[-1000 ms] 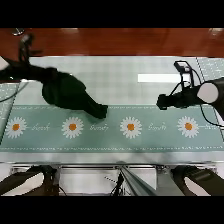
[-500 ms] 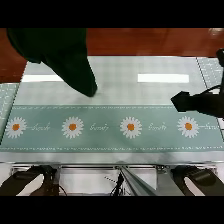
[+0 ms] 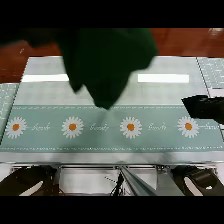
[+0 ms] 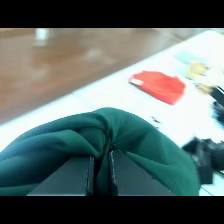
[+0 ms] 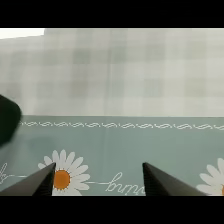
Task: Fold the shirts.
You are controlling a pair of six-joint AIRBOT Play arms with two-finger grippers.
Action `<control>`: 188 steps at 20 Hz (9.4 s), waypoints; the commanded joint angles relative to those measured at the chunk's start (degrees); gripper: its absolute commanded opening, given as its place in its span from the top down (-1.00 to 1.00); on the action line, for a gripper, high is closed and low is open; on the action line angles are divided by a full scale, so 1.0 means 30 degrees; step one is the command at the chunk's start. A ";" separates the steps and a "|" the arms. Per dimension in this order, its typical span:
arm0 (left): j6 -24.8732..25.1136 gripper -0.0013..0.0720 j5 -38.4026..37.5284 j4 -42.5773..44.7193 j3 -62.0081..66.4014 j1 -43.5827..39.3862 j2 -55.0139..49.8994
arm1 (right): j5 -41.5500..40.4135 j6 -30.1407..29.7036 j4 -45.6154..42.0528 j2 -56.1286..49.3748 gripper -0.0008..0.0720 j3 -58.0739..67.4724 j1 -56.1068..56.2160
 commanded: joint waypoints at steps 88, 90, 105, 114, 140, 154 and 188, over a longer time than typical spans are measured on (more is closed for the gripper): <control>-0.0714 0.89 -0.9406 0.3832 0.4313 1.3508 0.6506 | 1.0856 -0.4401 -0.0656 -0.2237 0.92 1.7835 -0.1209; -0.0699 0.89 -0.9559 0.1661 0.0976 1.3464 0.6426 | 1.1213 -0.4401 0.0714 -0.2229 0.92 1.5183 -0.1209; 0.1158 0.88 0.0299 -0.1166 -1.2225 1.0571 -0.2725 | -0.4510 -0.3417 0.5355 -0.9632 0.92 -0.2076 -0.5880; -0.0685 -0.95 -0.4881 0.3563 -1.0418 1.3486 -0.3803 | 0.0182 -0.7628 0.8619 -0.9151 -0.74 -0.0860 -1.3019; 0.6747 -0.93 0.0117 -1.5176 -1.9955 0.3825 -0.6900 | -0.1202 -0.9653 1.2976 -0.3927 -0.74 -1.0805 -1.7376; 0.8189 0.88 -0.0393 -1.5548 -1.6954 0.3840 -0.8408 | -0.3191 -1.2531 1.7711 -0.5843 -0.74 -1.0797 -1.7376; 0.1647 0.89 -0.9894 0.3759 0.9515 1.3624 0.4852 | 0.7883 -0.5756 0.7023 -0.4437 0.92 2.1704 -0.5989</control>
